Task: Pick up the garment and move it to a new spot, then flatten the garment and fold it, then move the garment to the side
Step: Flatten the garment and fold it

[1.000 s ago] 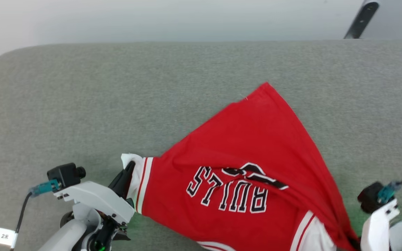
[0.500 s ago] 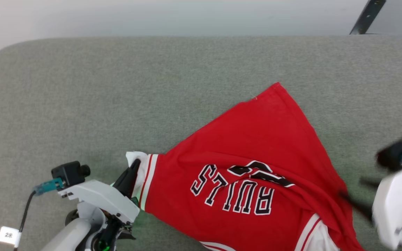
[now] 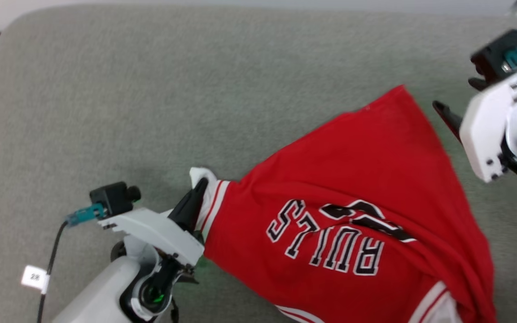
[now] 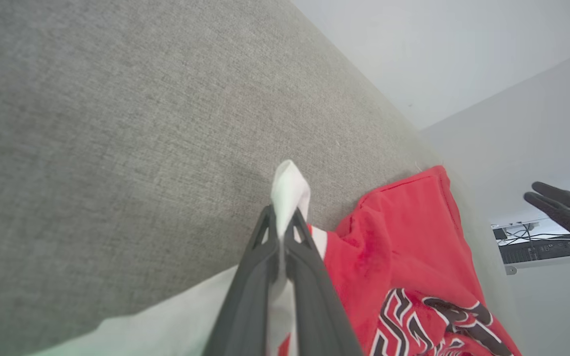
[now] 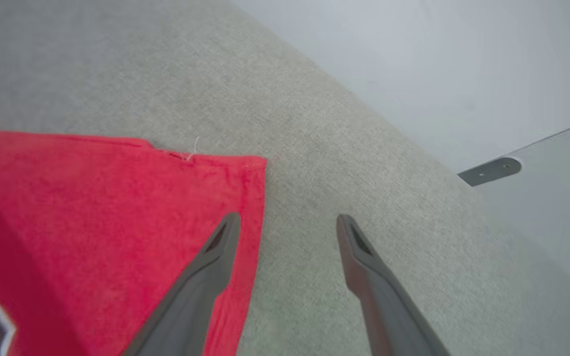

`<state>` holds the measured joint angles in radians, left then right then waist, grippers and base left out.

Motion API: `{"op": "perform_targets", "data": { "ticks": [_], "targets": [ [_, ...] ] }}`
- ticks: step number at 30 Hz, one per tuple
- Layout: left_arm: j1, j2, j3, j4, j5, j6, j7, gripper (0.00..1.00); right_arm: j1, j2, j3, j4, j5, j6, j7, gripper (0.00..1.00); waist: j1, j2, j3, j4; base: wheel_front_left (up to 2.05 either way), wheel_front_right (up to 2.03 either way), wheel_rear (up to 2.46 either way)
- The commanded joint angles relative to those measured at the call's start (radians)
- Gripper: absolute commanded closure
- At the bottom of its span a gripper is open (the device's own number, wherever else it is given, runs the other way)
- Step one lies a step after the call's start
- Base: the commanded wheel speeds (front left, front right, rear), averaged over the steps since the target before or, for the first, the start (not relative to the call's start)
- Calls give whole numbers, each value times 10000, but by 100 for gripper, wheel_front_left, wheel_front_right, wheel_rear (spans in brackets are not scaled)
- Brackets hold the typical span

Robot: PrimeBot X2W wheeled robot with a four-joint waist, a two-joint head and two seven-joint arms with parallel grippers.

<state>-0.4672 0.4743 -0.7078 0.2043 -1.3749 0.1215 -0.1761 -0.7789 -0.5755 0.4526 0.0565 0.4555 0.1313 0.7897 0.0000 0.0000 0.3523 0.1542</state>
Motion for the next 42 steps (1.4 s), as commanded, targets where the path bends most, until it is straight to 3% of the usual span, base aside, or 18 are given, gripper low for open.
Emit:
{"op": "perform_targets", "data": {
  "ticks": [1, 9, 15, 16, 18, 19, 28, 35, 42],
  "targets": [
    [-173, -82, 9, 78, 44, -105, -16, 100, -296, 107, 307, 502, -11, -11, -165, 0, 0, 0, 627, 612, 0, 0, 0],
    [-562, -600, -87, 638, 99, -575, -104, 100, -1670, 203, 1833, 3103, 445, -11, -565, 0, 0, 0, 1173, 1190, 0, 0, 0],
    [-558, -808, -135, 1030, 98, -775, -195, 100, -1336, 194, 3141, 4090, 1432, 7, -68, 0, 0, 0, 1193, 1326, 0, 0, 0],
    [-548, -810, -130, 1062, 93, -806, -202, 100, -1298, 150, 3271, 4150, 1559, 13, -21, 27, 0, 0, 1177, 1328, 0, 0, 0],
    [-551, -803, -115, 1099, 78, -814, -211, 100, -1326, 55, 3559, 4231, 1812, 24, 34, 96, 0, 0, 1150, 1319, 0, 0, 0],
    [-562, -802, -115, 1113, 77, -821, -203, 100, -1332, -7, 3673, 4274, 1917, 24, 30, 100, 0, 0, 1135, 1315, 0, 0, 0],
    [-701, -755, -114, 1169, 160, -893, -173, 100, -1943, -15, 3585, 4901, 2190, -22, -1152, 100, 0, 0, 874, 1156, 0, 0, 0],
    [-1532, -432, 65, 1112, 623, -761, -241, 100, -2667, 383, 1797, 5898, 2373, -18, -3074, 100, 0, 0, 417, 871, 0, 0, 0],
    [-4072, -414, 536, 1530, 1115, -657, -4, 100, -3871, 817, -50, 7078, 2210, -16, -4734, 100, 0, 0, 557, 424, 0, 0, 0]
  ]
}}
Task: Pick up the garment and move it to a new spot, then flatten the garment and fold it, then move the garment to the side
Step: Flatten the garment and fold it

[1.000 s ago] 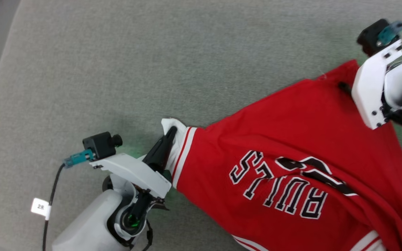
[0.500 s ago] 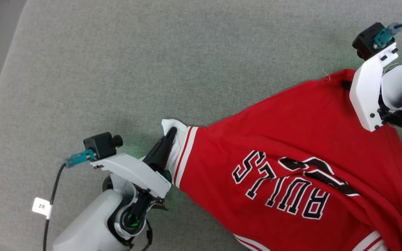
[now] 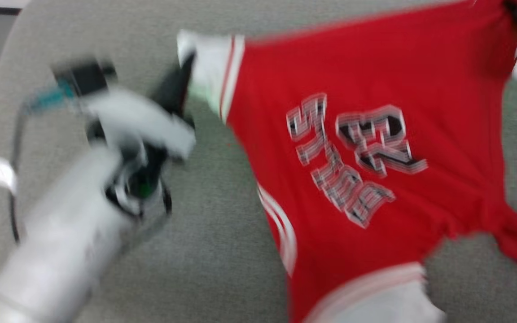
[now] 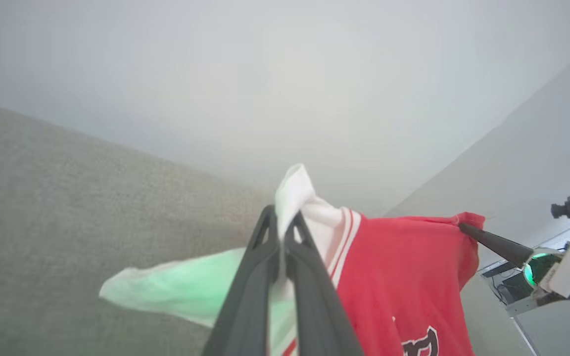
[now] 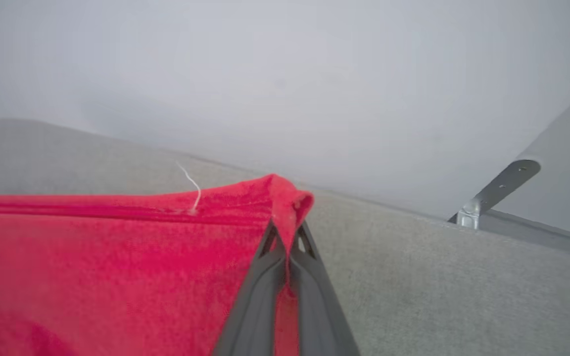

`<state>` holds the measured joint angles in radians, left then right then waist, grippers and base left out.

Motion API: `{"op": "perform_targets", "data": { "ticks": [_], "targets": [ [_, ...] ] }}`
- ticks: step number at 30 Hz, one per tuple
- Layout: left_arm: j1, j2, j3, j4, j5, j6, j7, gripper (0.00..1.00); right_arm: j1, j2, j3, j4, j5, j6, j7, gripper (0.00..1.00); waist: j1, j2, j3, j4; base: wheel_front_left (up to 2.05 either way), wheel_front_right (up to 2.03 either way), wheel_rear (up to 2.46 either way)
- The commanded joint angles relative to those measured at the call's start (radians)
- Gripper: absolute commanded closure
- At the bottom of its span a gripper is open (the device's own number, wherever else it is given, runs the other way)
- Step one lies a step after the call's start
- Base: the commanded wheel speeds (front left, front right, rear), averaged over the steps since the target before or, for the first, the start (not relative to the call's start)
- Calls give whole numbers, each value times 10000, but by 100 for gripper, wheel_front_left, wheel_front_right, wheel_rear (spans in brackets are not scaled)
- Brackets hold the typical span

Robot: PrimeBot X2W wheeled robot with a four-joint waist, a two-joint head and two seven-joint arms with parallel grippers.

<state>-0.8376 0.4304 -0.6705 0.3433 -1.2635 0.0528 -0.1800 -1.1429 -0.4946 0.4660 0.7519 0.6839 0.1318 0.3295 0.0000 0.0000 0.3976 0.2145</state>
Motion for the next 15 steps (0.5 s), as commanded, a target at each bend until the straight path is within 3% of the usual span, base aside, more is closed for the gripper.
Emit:
{"op": "perform_targets", "data": {
  "ticks": [1, 7, 15],
  "targets": [
    [-839, -60, 271, 347, -49, -6, 124, 100, -519, 63, -418, 331, -148, -23, -319, 100, 0, 0, 171, -243, 0, 0, 0],
    [-3620, -273, 554, 1925, 468, 25, 296, 100, -2132, 520, -1420, 1349, -838, -31, -1298, 100, 0, 0, 569, -669, 0, 0, 0],
    [-7699, -519, 627, 4931, 1839, -177, -544, 100, -4656, 1260, -2493, 2841, -1984, -46, -2977, 100, 0, 0, 967, -1243, 0, 0, 0]
  ]
}}
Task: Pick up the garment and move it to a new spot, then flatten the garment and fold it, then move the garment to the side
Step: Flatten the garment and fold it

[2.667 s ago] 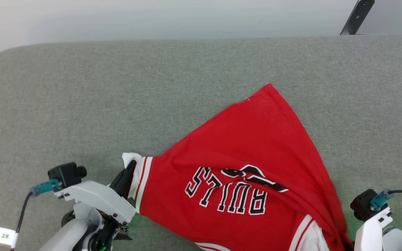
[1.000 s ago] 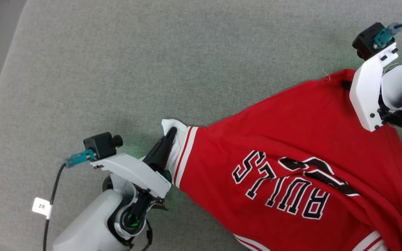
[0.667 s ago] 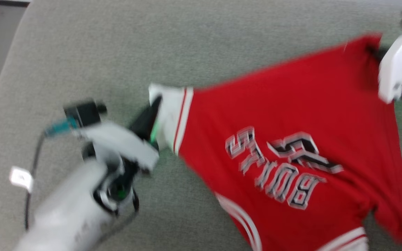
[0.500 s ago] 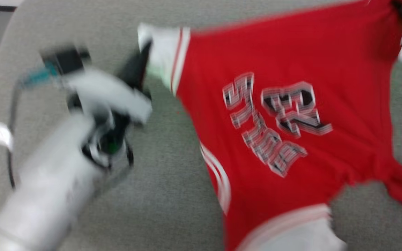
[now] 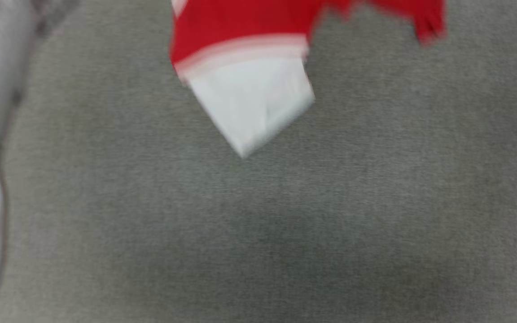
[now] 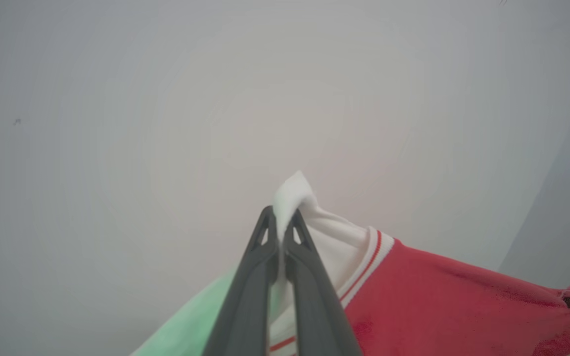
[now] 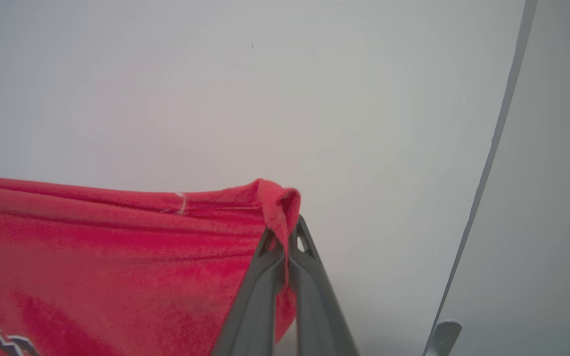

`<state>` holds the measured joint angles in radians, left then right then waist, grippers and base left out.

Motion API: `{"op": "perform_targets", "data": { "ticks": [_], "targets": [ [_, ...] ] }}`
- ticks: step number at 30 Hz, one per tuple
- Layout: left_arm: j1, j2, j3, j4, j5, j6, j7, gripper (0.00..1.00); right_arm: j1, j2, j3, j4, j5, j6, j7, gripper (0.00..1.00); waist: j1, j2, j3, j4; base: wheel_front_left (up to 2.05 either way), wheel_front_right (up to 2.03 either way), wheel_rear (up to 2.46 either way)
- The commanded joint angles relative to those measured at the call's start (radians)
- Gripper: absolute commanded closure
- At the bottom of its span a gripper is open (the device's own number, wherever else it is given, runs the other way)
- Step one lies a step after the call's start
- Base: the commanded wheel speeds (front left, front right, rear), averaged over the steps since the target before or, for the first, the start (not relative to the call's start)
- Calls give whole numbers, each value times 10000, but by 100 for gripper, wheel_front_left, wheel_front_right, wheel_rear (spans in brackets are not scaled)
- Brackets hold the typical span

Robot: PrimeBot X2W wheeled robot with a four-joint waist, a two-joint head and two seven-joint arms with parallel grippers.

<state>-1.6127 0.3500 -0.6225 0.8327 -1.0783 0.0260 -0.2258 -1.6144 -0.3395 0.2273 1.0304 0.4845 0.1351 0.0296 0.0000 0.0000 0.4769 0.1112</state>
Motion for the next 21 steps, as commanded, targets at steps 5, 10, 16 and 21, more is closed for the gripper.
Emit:
{"op": "perform_targets", "data": {
  "ticks": [5, 10, 16, 21],
  "targets": [
    [-1515, 238, 680, 1047, 705, -233, -422, 100, -1002, -27, -586, 673, -404, -88, -971, 100, 0, 0, 164, -469, 0, 0, 0],
    [-1046, 58, 1467, 918, 1474, -801, -430, 100, -961, 18, -431, 1016, -525, -88, -1243, 100, 0, 0, 70, -514, 0, 0, 0],
    [1262, -448, 2179, 767, 1415, -1365, -413, 100, 453, 108, 546, 644, -119, -75, -1043, 100, 0, 0, -253, -455, 0, 0, 0],
    [3804, -841, 2390, 319, 936, -1542, -411, 100, 2438, -321, 1708, -731, 802, -61, -679, 100, 0, 0, -625, -393, 0, 0, 0]
  ]
}}
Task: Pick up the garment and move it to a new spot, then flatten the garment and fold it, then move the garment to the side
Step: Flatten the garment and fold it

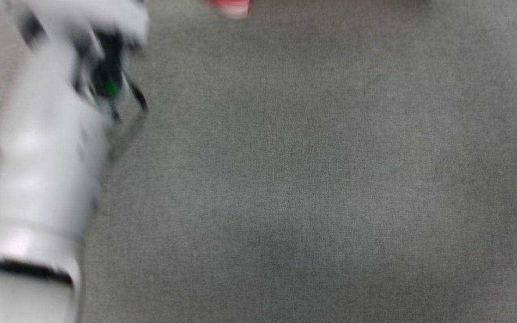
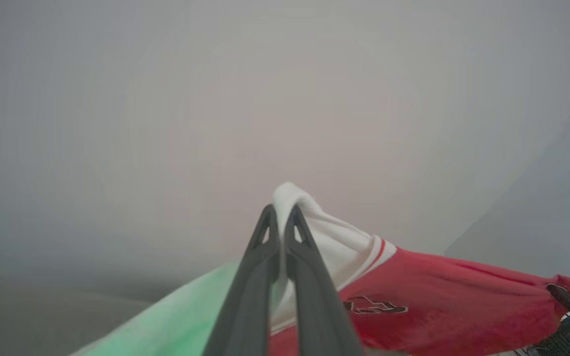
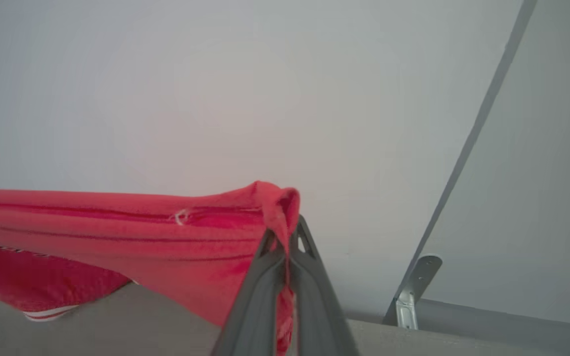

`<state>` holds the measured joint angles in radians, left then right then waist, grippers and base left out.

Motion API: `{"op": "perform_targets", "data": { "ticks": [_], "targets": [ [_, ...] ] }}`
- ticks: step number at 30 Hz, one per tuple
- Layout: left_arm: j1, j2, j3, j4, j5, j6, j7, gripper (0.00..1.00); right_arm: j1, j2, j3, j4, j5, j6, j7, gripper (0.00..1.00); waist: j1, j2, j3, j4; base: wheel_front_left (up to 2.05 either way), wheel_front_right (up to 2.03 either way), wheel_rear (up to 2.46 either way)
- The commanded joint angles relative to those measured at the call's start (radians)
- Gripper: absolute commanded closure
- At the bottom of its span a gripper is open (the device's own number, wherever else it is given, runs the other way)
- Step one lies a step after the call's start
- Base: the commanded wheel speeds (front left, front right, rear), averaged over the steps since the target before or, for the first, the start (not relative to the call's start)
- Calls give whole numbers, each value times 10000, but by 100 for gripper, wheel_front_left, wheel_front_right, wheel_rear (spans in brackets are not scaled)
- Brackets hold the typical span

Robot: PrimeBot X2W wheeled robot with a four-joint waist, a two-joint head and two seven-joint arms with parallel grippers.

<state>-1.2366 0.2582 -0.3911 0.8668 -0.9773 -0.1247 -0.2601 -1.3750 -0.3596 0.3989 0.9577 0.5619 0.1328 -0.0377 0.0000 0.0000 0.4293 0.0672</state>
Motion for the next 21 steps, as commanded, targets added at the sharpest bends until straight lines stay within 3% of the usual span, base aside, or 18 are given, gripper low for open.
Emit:
{"op": "perform_targets", "data": {
  "ticks": [1, 6, 12, 14, 21],
  "targets": [
    [538, 12, 97, -224, -66, -39, -68, 100, 451, -323, 170, -322, 283, -39, 68, 100, 0, 0, -245, 83, 0, 0, 0],
    [2979, -156, 367, -1733, -275, -49, -68, 100, 2493, -1360, 766, -2244, 1345, -38, 442, 100, 0, 0, -603, 183, 0, 0, 0],
    [5540, 169, 386, -4035, -60, 149, -58, 100, 4825, -2265, 788, -4242, 2009, -38, 825, 100, 0, 0, -1115, 100, 0, 0, 0],
    [6443, 364, 313, -4994, 123, 376, -58, 100, 5569, -2422, 738, -4810, 1975, -36, 894, 100, 0, 0, -1333, 66, 0, 0, 0],
    [9398, 1031, 219, -7913, 411, 1790, 89, 100, 8101, -2692, -329, -6563, 1879, -38, 1313, 100, 0, 0, -1898, -96, 0, 0, 0]
  ]
}}
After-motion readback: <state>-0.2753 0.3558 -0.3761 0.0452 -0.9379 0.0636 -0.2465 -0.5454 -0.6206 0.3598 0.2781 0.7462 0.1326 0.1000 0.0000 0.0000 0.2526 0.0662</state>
